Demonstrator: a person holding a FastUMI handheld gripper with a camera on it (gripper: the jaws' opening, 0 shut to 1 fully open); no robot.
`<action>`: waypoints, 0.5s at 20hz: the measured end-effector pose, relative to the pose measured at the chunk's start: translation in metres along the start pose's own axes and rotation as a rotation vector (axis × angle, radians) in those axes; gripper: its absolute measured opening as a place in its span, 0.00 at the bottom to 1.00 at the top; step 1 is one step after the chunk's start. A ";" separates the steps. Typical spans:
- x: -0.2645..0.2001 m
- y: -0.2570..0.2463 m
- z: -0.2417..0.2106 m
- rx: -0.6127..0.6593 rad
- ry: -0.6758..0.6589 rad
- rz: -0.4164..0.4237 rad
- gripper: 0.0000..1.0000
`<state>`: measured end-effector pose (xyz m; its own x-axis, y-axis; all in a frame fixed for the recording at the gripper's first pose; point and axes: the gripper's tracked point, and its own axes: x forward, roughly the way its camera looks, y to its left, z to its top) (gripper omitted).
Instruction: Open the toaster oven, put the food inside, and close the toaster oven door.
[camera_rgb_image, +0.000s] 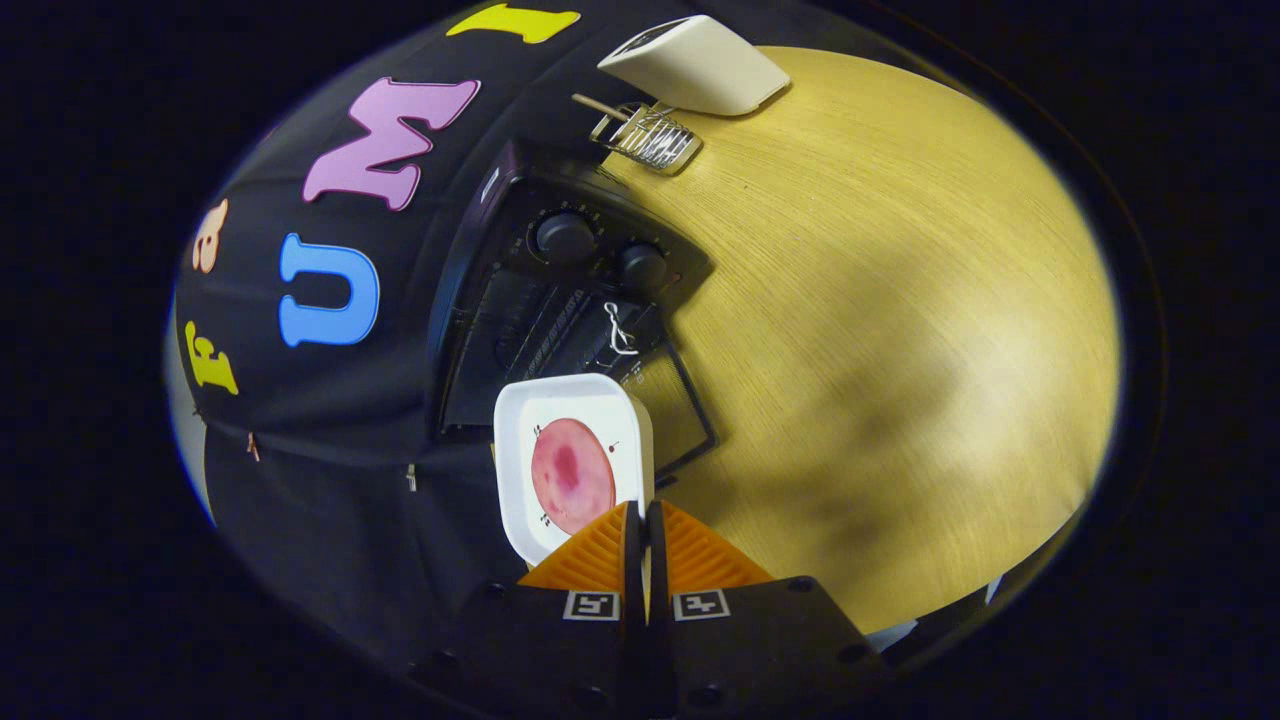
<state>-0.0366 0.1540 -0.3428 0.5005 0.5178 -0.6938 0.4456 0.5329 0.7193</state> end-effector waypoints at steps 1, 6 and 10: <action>0.011 0.006 0.002 0.035 -0.029 -0.002 0.05; 0.057 0.031 0.015 0.220 -0.175 -0.029 0.05; 0.089 0.046 0.023 0.359 -0.251 -0.052 0.05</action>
<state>0.0455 0.2094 -0.3707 0.6160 0.2942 -0.7307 0.6822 0.2644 0.6816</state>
